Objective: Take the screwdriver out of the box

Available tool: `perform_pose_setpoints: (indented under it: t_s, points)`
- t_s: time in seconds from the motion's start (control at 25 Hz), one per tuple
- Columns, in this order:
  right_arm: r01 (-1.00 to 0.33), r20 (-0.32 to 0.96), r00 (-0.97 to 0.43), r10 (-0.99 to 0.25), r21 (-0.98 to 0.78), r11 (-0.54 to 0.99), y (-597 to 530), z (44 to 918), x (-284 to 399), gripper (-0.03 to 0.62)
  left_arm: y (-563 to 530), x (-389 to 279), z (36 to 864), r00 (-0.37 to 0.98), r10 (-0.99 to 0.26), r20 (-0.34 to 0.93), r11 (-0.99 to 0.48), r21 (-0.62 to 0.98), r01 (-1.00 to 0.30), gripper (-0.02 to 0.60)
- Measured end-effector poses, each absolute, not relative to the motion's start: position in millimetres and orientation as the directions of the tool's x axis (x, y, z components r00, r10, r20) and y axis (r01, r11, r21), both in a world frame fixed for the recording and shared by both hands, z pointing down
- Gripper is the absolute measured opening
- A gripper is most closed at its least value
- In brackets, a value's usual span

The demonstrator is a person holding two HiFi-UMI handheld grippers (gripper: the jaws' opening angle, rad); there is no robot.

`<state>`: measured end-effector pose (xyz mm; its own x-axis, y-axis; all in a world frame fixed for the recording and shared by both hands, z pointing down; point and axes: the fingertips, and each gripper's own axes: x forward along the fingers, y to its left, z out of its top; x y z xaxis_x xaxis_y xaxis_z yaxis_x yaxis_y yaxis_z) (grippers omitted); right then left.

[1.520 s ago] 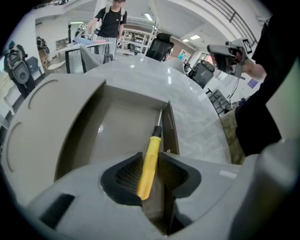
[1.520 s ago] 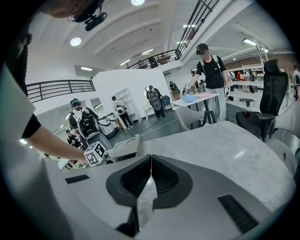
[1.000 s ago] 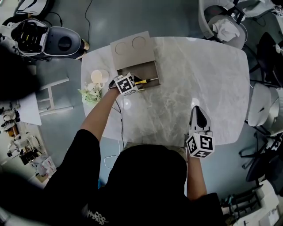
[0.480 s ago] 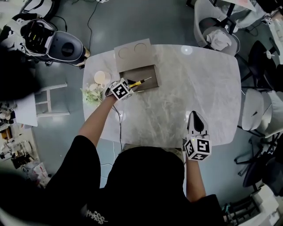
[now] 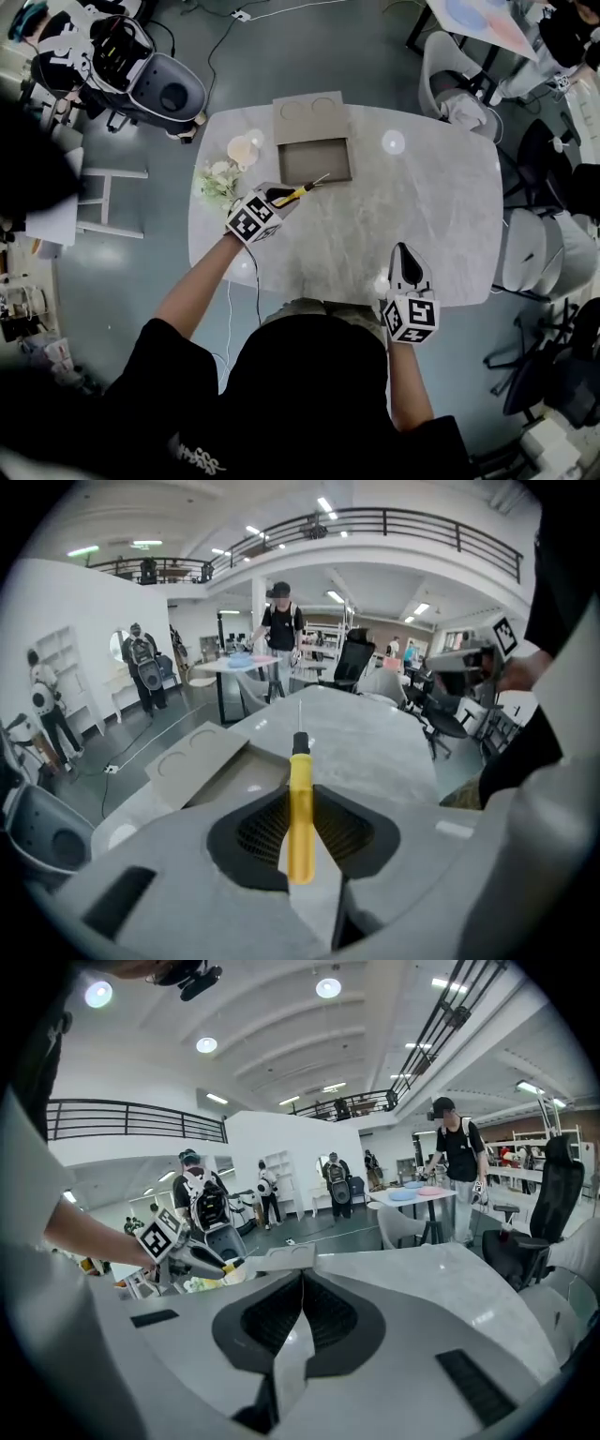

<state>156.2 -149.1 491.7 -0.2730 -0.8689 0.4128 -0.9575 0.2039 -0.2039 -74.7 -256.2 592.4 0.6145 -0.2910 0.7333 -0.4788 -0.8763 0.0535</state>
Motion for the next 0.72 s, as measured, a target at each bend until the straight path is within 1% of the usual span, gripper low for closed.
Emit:
perform_pose_setpoints:
  t_s: [0.16,0.36,0.44,0.6,0.72]
  points:
    - [-0.949,0.401,-0.314,-0.86,-0.169,0.268,-124,479,134,0.012,-201,-75,536,0.678,-0.397,0.618,-0.833,0.068,-0.55,0.091]
    - [-0.951,0.379,-0.306,-0.873,-0.153,0.267,-91,461,126,0.012,-125,-97,474,0.703,-0.569,0.427,-0.704,0.189,-0.685,0.091]
    - [-0.95,0.37,-0.313,-0.875,-0.142,0.28,-80,454,117,0.012,-101,-114,457,0.672,-0.637,0.377,-0.649,0.206,-0.732,0.091]
    - [-0.943,0.365,-0.332,-0.87,-0.107,0.314,-63,438,97,0.012,-65,-146,431,0.55,-0.779,0.3,-0.509,0.21,-0.835,0.091]
    - [-0.934,0.347,-0.356,-0.868,-0.1,0.343,-58,425,77,0.012,-48,-163,421,0.469,-0.844,0.261,-0.437,0.175,-0.882,0.091]
